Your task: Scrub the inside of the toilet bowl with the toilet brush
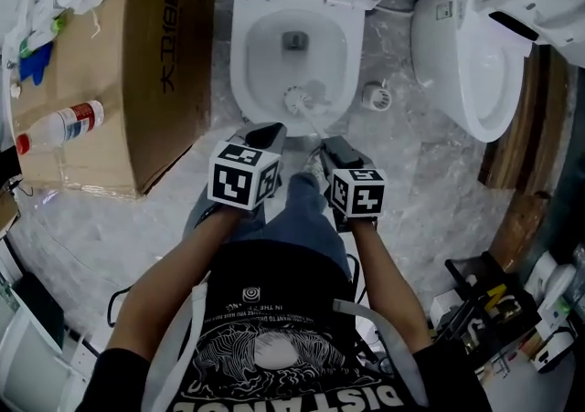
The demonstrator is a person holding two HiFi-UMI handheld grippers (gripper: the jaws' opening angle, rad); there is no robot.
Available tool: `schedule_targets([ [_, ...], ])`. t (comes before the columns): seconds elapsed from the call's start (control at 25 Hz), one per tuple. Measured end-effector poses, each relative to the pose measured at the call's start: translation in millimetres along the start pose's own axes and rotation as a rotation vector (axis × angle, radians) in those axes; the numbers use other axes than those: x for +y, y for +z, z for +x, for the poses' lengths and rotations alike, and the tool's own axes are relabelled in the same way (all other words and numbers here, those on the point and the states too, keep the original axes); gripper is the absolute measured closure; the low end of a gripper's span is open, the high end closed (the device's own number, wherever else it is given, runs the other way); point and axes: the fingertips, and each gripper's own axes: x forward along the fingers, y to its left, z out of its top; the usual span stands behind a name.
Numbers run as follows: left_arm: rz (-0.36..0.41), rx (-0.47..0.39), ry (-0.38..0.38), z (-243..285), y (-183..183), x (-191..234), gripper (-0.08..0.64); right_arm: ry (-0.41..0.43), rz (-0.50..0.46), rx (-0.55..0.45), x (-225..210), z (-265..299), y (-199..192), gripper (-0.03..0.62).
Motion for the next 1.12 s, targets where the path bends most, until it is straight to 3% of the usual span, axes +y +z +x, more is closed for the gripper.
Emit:
schedule_targets([
  [0.32,-0.016,-0.005,0.015,-10.7,3.4,20.8,0.568,0.084,0.012,-0.027,46.8,25.8,29.7,0.443],
  [0.56,-0.018,-0.007,0.021,-17.4,9.0,39.4,0.568,0.102,0.022,-0.073,67.0,42.5,63.8,0.443],
  [0.76,-0.010,0.010,0.013,-15.1,9.7,44.0,0.568,0.077,0.042,-0.100,57.3,41.0,74.5,0.443],
  [1.12,0.009,0.030,-0.002,-7.8,11.6,41.8,0.568,0.022,0.079,-0.046,25.8,46.0,49.0,0.443],
])
